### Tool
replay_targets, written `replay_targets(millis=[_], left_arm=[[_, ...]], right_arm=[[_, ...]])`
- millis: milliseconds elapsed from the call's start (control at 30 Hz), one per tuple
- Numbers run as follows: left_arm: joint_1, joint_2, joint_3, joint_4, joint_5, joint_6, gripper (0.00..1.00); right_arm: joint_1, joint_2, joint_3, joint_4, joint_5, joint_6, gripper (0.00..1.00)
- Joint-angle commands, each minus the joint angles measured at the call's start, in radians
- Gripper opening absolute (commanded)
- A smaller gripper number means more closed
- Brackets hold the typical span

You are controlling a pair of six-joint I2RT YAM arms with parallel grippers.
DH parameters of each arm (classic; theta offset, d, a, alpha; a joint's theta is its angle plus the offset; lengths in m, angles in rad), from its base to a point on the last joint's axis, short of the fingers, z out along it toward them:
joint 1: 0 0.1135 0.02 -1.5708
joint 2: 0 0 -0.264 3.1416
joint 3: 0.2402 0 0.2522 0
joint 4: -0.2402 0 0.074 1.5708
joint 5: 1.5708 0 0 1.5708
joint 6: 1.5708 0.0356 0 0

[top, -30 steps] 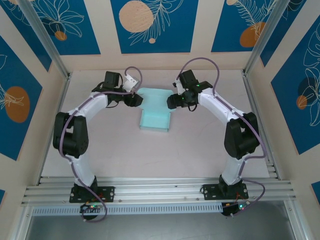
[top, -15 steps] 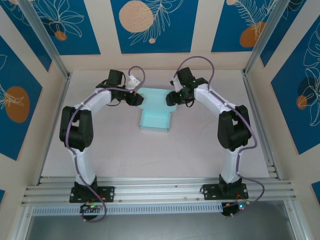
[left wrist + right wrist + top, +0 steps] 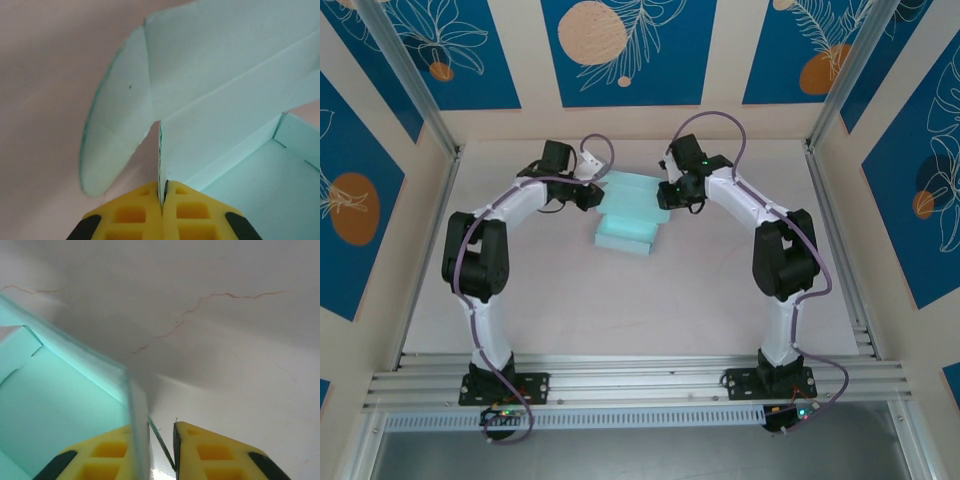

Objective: Fold the paper box

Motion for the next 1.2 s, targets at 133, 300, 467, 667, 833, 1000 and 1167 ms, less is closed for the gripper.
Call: replay_targets(millis=[133, 300, 467, 667, 833, 1000, 1167], left_arm=[[-0.088, -0.098, -0.129, 0.164, -0.219, -0.180, 0.00], [-0.117, -0.153, -0.207, 0.298, -0.282, -0.303, 0.00], [-0.148, -0.207, -0.258, 0.418, -0.351, -0.406, 0.00], [-0.202, -0.216, -0.287, 0.511, -0.456, -0.449, 0.00], [-0.228, -0.193, -0.356, 0.611, -0.513, -0.535, 0.00], [-0.245, -0.189, -0.408, 0.671, -0.551, -0.581, 0.00], [-0.269, -0.195, -0.443, 0.699, -0.583, -0.596, 0.00]], right_arm=[[0.085, -0.029, -0.004, 0.053, 0.198, 0.055, 0.11], [0.114, -0.054, -0.009, 0.099, 0.276, 0.051, 0.05], [0.137, -0.087, -0.035, 0.189, 0.330, 0.048, 0.05], [0.162, -0.093, -0.072, 0.300, 0.372, 0.047, 0.05], [0.175, -0.058, -0.094, 0.354, 0.382, 0.103, 0.04], [0.202, -0.045, -0.140, 0.421, 0.413, 0.158, 0.04], [0.235, -0.070, -0.223, 0.494, 0.463, 0.205, 0.04]])
